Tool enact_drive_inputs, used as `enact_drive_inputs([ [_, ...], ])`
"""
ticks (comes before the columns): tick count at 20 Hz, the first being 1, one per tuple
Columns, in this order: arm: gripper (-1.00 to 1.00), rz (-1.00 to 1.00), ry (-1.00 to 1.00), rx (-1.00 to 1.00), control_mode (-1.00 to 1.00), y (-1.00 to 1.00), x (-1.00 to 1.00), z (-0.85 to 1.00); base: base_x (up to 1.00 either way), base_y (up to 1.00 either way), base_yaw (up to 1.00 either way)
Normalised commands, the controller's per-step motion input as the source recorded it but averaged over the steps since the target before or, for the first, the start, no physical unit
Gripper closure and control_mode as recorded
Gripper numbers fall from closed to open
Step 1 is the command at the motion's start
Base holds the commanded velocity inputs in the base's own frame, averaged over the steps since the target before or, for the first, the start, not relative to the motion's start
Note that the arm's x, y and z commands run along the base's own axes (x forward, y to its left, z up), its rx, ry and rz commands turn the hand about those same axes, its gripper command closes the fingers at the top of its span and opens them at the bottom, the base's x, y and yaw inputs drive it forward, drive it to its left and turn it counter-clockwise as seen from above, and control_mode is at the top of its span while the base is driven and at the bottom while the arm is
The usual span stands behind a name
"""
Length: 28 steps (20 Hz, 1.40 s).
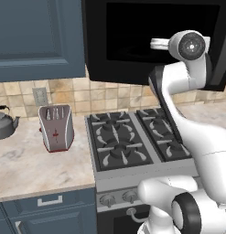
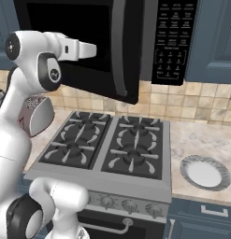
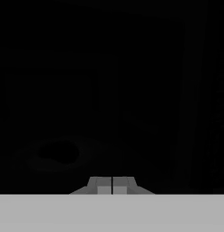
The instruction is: Pick the eggplant from the counter and place it in the microwave. Then turn on the microwave.
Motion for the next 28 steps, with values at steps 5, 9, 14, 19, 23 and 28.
enact_drive_inputs([
  [5, 1.00, 0.11, 0.00, 0.02, -1.00, -0.13, 0.20, 0.07, 0.00, 0.00, 0.00],
  [9, 1.00, 0.09, 0.00, 0.02, -1.00, -0.12, 0.15, 0.08, 0.00, 0.00, 0.00],
  [14, 1.00, 0.08, 0.00, 0.02, -1.00, -0.09, 0.15, 0.03, 0.00, 0.00, 0.00],
  [19, 1.00, 0.08, 0.02, 0.04, -1.00, -0.09, 0.26, 0.00, 0.00, 0.00, 0.00],
  [23, 1.00, 0.08, 0.00, 0.04, -1.00, -0.14, 0.31, 0.00, 0.00, 0.00, 0.00],
  [28, 1.00, 0.05, 0.00, 0.02, -1.00, -0.14, 0.29, 0.00, 0.00, 0.00, 0.00],
])
